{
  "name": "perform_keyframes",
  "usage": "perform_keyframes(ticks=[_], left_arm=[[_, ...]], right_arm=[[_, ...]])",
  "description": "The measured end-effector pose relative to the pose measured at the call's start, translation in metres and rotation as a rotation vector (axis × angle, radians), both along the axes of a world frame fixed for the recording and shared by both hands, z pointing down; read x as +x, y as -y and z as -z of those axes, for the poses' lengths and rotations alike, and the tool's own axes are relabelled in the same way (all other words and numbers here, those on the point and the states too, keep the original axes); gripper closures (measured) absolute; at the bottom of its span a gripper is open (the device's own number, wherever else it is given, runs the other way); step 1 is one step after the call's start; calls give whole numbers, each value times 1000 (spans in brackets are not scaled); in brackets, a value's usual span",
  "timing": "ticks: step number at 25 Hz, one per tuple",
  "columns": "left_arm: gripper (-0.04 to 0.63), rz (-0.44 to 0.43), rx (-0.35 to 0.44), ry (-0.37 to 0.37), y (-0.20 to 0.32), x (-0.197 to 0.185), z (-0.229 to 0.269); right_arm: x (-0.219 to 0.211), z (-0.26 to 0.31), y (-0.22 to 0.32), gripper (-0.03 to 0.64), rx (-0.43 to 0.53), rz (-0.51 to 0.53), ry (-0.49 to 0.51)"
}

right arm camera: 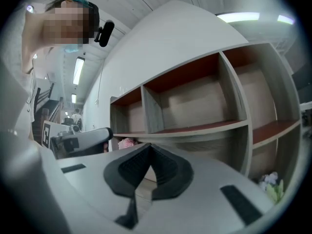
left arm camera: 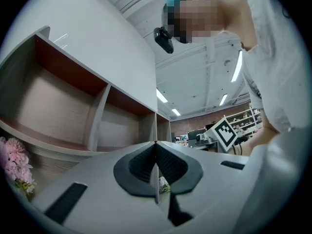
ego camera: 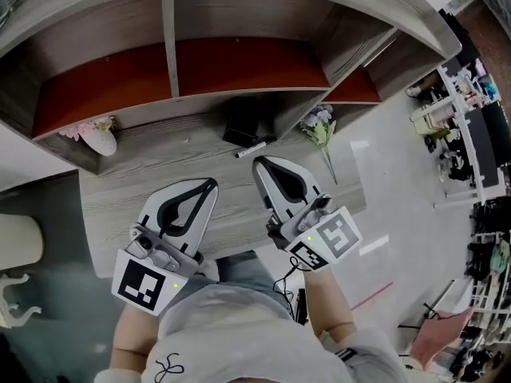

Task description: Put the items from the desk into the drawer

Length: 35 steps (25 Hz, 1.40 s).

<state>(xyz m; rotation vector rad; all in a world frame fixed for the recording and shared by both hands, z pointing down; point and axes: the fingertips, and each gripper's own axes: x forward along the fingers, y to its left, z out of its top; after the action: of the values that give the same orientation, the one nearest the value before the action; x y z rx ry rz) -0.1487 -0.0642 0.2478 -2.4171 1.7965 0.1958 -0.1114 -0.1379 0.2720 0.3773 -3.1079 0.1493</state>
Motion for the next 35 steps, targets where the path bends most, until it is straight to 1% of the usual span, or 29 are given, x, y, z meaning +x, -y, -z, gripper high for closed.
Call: perform_keyframes(ticks=[6, 12, 15, 19, 27, 30, 35], left_arm=[[586, 47, -7, -3, 37, 6, 0], [586, 108, -41, -10, 58, 5, -16], [586, 139, -54, -11, 65, 1, -20], [586, 174, -71, -9, 71, -4, -22], [586, 217, -91, -2, 79, -13, -26], [586, 229, -98, 0, 81, -16, -28], [586, 246, -107, 1, 81, -23, -31]], right_arm=[[4, -23, 55, 609, -8, 35, -67], [-5, -67, 86, 609, -34, 97, -138], [-9, -95, 99, 609, -32, 147, -214], [-12, -138, 113, 609, -15, 210, -342], [-16, -206, 131, 609, -5, 278, -528], [-14, -236, 133, 608, 41, 318, -649], [-9, -277, 136, 606, 201, 406, -878]])
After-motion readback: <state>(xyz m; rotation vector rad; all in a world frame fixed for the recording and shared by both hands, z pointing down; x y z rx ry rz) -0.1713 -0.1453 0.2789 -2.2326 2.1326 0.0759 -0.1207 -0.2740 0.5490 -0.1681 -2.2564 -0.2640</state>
